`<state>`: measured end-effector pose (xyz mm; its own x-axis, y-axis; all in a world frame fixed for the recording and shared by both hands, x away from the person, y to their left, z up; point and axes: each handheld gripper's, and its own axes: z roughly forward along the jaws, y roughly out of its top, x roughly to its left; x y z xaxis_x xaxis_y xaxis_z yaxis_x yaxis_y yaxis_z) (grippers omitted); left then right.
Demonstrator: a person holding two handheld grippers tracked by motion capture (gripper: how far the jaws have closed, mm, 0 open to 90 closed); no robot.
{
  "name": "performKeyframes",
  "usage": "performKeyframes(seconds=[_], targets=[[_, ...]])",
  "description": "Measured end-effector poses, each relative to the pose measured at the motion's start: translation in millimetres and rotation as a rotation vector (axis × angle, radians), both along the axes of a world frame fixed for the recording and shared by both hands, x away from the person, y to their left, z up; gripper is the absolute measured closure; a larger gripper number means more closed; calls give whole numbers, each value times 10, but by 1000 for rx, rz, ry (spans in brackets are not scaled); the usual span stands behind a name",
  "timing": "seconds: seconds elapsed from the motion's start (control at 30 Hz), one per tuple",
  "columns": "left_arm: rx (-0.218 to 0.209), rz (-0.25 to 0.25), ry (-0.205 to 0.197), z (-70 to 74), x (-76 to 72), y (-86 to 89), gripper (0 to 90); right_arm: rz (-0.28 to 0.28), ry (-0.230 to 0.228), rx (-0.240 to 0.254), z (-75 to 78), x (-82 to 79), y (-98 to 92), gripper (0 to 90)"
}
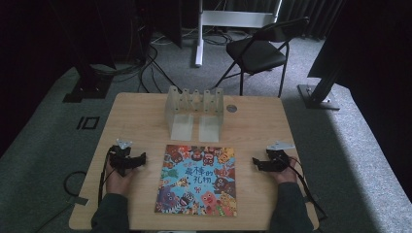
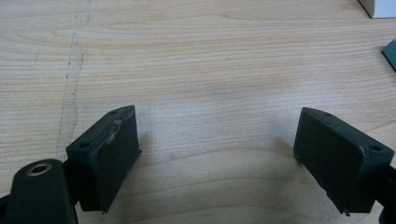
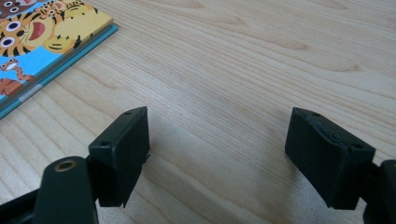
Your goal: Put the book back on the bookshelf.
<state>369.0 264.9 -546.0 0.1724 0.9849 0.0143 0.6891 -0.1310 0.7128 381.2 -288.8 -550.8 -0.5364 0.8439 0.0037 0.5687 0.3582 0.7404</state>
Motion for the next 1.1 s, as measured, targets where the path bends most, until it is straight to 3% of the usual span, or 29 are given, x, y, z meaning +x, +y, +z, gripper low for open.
performKeyframes(seconds=[0.3,0.5,0.67,0.77,1.1], targets=[[-1,0,0,0,-1,-2,142,0,0,0,0,0,1,215],[0,-35,0,-1,-62,3,142,-15,1,3,1,-2,15,217],[1,-46,-5,-2,-85,1,152,-36,-1,14,7,-11,9,272],[-1,-56,-6,-1,-111,1,168,-31,12,56,33,-18,-9,312],[0,-67,-6,-2,-143,5,169,28,-10,85,266,-50,133,382]])
